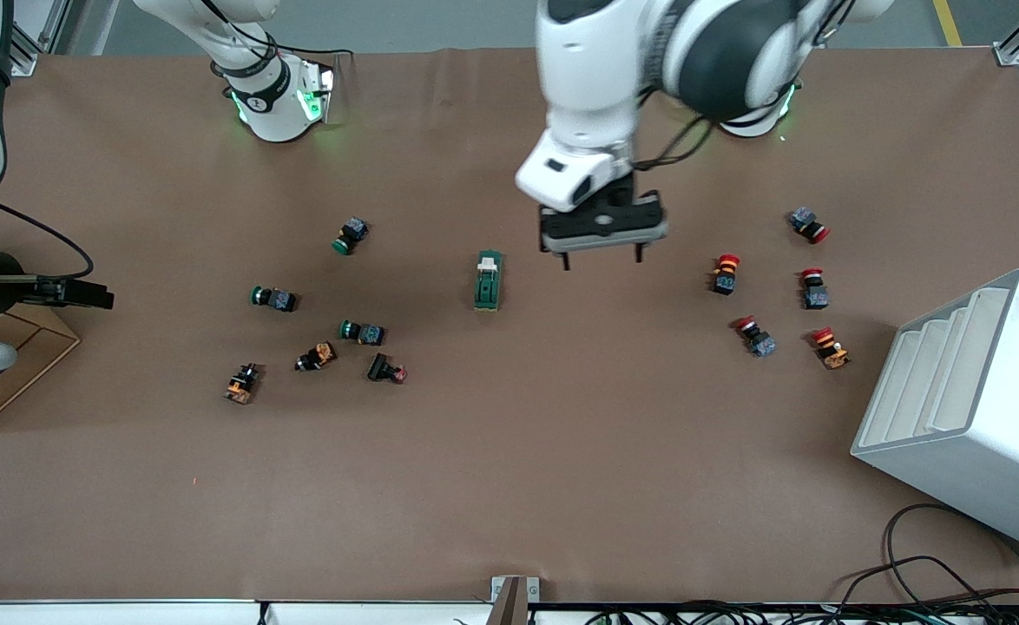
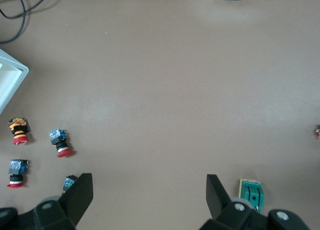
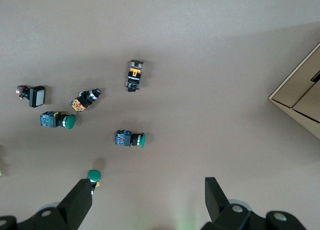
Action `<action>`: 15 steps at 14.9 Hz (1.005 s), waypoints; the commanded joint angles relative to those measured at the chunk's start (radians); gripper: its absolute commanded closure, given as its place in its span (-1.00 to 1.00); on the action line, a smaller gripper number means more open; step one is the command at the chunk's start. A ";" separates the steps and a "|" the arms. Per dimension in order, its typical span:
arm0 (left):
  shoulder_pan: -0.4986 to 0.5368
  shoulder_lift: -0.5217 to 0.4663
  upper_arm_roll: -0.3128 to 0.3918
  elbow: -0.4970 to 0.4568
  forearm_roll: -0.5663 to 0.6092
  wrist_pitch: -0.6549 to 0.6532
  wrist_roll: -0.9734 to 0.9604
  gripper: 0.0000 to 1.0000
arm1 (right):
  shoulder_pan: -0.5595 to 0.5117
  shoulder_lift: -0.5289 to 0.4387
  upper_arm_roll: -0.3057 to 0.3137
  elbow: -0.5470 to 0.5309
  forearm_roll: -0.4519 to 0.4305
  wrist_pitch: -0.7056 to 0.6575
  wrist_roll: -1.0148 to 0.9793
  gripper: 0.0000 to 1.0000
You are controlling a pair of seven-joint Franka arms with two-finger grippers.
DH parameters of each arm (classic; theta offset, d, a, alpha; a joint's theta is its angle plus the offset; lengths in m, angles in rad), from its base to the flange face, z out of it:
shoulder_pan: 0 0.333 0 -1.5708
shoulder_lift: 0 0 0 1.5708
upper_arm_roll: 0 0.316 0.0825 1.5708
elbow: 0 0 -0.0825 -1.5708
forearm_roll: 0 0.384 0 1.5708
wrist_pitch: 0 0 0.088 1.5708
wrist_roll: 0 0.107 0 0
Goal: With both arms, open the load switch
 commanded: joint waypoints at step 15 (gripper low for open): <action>0.425 -0.140 0.001 0.082 -0.287 -0.290 0.420 -1.00 | -0.010 -0.022 0.030 0.042 -0.009 -0.020 -0.007 -1.00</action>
